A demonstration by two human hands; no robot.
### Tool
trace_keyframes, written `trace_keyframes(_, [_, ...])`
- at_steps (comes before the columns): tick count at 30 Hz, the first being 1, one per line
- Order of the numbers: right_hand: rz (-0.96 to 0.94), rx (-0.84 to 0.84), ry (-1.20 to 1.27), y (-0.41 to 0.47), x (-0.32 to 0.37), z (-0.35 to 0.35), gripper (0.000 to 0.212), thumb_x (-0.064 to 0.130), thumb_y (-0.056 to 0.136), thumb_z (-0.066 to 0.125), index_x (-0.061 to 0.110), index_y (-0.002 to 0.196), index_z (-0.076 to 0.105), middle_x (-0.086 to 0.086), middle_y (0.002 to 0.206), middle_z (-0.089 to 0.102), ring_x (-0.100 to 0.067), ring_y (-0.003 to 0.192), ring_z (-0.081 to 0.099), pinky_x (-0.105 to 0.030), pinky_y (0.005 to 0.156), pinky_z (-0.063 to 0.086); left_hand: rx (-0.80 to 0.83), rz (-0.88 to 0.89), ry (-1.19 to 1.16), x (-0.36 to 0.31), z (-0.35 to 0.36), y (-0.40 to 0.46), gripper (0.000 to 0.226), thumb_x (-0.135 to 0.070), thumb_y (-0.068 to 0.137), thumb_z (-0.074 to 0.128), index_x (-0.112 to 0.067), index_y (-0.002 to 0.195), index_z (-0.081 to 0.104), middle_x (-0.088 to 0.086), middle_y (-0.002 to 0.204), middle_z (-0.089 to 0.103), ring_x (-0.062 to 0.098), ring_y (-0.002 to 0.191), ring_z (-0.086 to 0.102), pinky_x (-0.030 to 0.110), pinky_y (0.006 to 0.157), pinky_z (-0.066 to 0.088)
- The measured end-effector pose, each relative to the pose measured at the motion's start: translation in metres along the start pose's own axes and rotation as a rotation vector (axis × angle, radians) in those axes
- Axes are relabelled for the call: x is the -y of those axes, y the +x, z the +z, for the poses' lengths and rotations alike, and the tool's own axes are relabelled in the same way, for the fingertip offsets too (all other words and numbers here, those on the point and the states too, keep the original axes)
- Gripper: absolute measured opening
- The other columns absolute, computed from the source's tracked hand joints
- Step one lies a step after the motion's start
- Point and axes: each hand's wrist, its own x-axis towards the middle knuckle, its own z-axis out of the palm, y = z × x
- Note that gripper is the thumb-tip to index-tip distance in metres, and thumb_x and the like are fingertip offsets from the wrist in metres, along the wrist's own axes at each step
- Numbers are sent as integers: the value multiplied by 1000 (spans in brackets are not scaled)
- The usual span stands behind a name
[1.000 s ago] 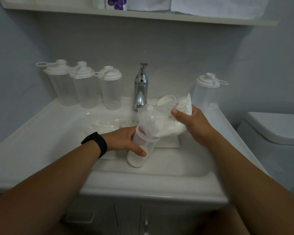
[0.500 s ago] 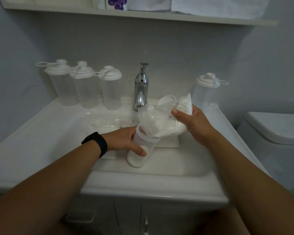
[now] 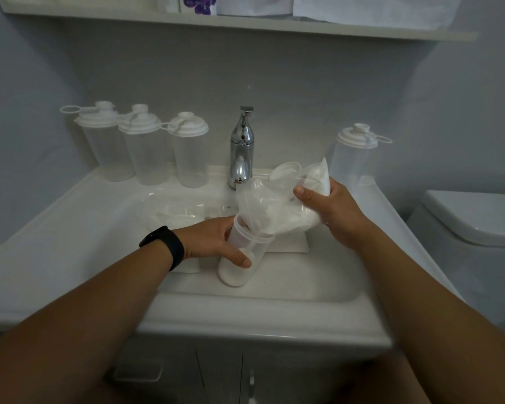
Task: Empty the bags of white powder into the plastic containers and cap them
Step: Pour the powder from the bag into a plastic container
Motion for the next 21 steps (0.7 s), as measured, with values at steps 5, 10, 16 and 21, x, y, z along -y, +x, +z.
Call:
trace_keyframes(5, [4, -3, 8, 0, 1, 1, 49, 32, 79, 78, 11, 122, 67, -12, 114, 75, -29, 105, 73, -39, 88, 60, 5, 9, -4, 1, 0, 1, 72, -33, 66, 92, -41, 130, 59, -21, 125, 70, 4, 120, 63, 37, 112, 47])
trace_keyframes(10, [6, -4, 6, 0, 1, 1, 50, 32, 79, 78, 10, 123, 66, -13, 115, 75, -29, 105, 73, -38, 85, 61, 3, 4, -3, 2, 1, 1, 71, -31, 67, 93, -40, 129, 60, -20, 124, 70, 5, 119, 64, 39, 112, 47])
trace_keyframes(16, [4, -9, 10, -1, 2, 1, 48, 31, 78, 78, 11, 120, 67, -11, 111, 76, -28, 102, 74, -33, 80, 60, 0, 8, 3, 2, 0, 1, 68, -27, 70, 93, -38, 129, 61, -19, 123, 71, 6, 118, 65, 39, 112, 48])
trace_keyframes(21, [11, -13, 0, 0, 1, 2, 47, 31, 81, 82, 11, 121, 67, -11, 112, 76, -28, 103, 74, -36, 82, 60, 2, 5, -7, -1, 1, 0, 64, -18, 75, 91, -38, 127, 61, -20, 121, 71, 2, 115, 66, 33, 109, 49])
